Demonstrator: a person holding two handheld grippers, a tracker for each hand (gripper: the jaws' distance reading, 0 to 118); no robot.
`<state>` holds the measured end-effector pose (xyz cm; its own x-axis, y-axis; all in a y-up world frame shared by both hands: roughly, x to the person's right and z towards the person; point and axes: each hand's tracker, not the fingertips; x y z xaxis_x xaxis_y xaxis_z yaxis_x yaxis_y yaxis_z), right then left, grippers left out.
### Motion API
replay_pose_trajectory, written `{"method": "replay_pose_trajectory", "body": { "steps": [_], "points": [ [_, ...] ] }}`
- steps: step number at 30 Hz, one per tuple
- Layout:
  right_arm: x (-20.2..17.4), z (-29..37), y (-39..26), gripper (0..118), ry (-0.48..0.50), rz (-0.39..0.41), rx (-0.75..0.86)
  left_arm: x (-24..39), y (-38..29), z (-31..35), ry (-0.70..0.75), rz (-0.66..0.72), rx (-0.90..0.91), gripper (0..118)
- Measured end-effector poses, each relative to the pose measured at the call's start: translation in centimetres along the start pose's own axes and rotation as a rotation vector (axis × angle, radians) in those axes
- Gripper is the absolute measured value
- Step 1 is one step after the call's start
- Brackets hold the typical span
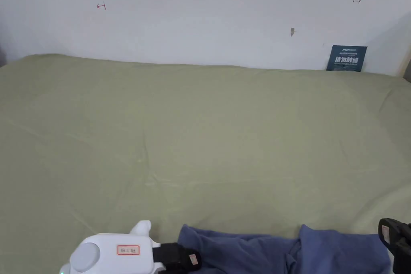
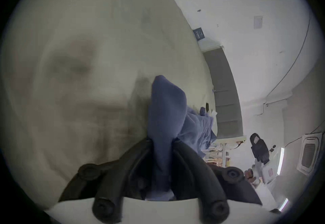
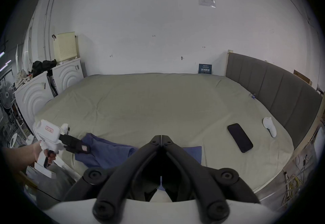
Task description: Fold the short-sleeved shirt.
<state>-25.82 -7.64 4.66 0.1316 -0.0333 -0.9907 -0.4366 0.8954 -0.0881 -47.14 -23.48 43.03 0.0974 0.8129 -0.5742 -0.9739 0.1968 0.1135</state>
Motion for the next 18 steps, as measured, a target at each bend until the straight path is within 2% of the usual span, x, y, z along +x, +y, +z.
{"method": "replay_pose_trajectory", "body": {
  "steps": [2,6,7,10,13,18],
  "points": [
    [-0.1,-0.1,0.1,0,-0.008,0.013,-0.005,-0.9,1.4,2.6,-0.030,0.007,0.016,13],
    [-0.1,-0.1,0.4,0,-0.008,0.023,0.010,0.2,2.5,11.8,0.062,-0.050,0.210,13],
    [-0.1,-0.2,0.4,0,-0.008,0.022,0.010,0.2,2.7,13.7,0.106,-0.049,0.236,13],
    [-0.2,-0.3,0.5,0,-0.006,0.025,0.013,0.6,3.3,18.1,0.359,-0.119,0.294,13],
    [-0.5,-0.6,0.4,0,-0.004,0.024,0.007,1.1,3.8,18.0,0.484,-0.181,0.294,13],
    [-1.1,0.1,0.1,0,-0.013,0.041,-0.010,7.4,2.3,11.2,0.472,-0.352,0.197,13]
  ]
}}
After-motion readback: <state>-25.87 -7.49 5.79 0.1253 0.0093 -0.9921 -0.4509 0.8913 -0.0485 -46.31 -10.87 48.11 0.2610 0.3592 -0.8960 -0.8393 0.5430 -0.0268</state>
